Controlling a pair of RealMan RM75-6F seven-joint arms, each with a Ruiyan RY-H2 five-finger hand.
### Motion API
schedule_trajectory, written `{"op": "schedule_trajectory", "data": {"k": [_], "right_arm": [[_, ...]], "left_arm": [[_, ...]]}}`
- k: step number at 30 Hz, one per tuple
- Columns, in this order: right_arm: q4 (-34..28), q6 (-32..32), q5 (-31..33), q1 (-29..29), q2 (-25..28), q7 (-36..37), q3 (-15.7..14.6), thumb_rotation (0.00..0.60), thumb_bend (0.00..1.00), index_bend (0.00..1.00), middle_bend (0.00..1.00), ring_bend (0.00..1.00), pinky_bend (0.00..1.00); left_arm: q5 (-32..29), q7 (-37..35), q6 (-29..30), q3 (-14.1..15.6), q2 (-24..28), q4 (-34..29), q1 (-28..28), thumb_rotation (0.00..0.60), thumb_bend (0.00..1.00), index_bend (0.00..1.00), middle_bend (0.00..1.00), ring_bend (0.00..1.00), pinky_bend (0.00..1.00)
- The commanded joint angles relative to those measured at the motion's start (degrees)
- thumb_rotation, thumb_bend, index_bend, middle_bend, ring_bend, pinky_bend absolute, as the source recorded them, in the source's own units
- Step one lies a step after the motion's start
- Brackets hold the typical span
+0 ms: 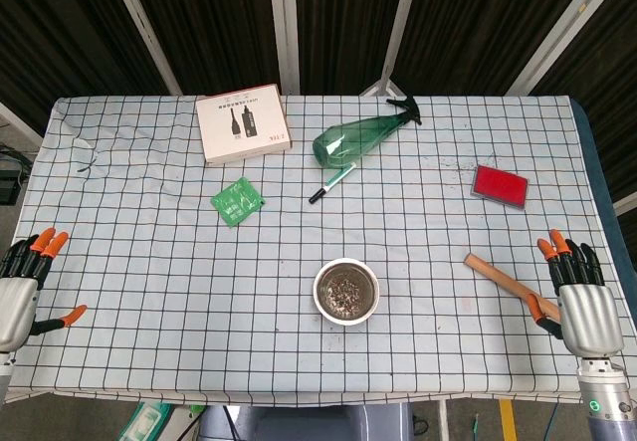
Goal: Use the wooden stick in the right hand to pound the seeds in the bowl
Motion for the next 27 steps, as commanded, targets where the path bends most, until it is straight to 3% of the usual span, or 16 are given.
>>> {"op": "schedule_trajectory", "data": {"k": [1, 4, 10, 16, 27], "right_arm": [[-0.57, -0.40, 0.34, 0.18, 0.03, 0.43, 0.31, 0.600, 0.42, 0.00, 0.00, 0.00, 0.00], [-1.00, -1.11, 0.57, 0.81, -0.19, 0.37, 0.87, 0.600, 0.42, 0.00, 0.02, 0.01, 0.00], [-1.44, -4.60, 2.34, 3.76, -2.14, -5.32, 2.80, 0.600, 0.40, 0.12, 0.21, 0.15, 0.00], [-2.48, -13.72, 11.00, 8.44, -6.00, -16.29, 5.04, 0.600, 0.40, 0.21, 0.28, 0.17, 0.00], [2.23, -20.14, 25.16, 14.32, -14.77, -28.49, 8.57, 0.600, 0.39, 0.19, 0.29, 0.17, 0.00]], "left_arm": [[-0.09, -0.24, -0.02, 0.07, 0.03, -0.08, 0.10, 0.600, 0.09, 0.00, 0.00, 0.00, 0.00], [-0.07, -0.56, 0.24, -0.12, 0.01, -0.05, 0.12, 0.600, 0.09, 0.00, 0.00, 0.00, 0.00], [0.28, -1.07, 0.42, -0.17, -0.19, 0.31, 0.05, 0.600, 0.09, 0.00, 0.00, 0.00, 0.00], [0.32, -2.28, 0.17, -0.12, 0.04, 0.71, -0.01, 0.600, 0.09, 0.00, 0.00, 0.00, 0.00], [-0.29, -3.85, -1.62, 0.03, 1.12, -0.45, -0.56, 0.600, 0.09, 0.00, 0.00, 0.00, 0.00]]}}
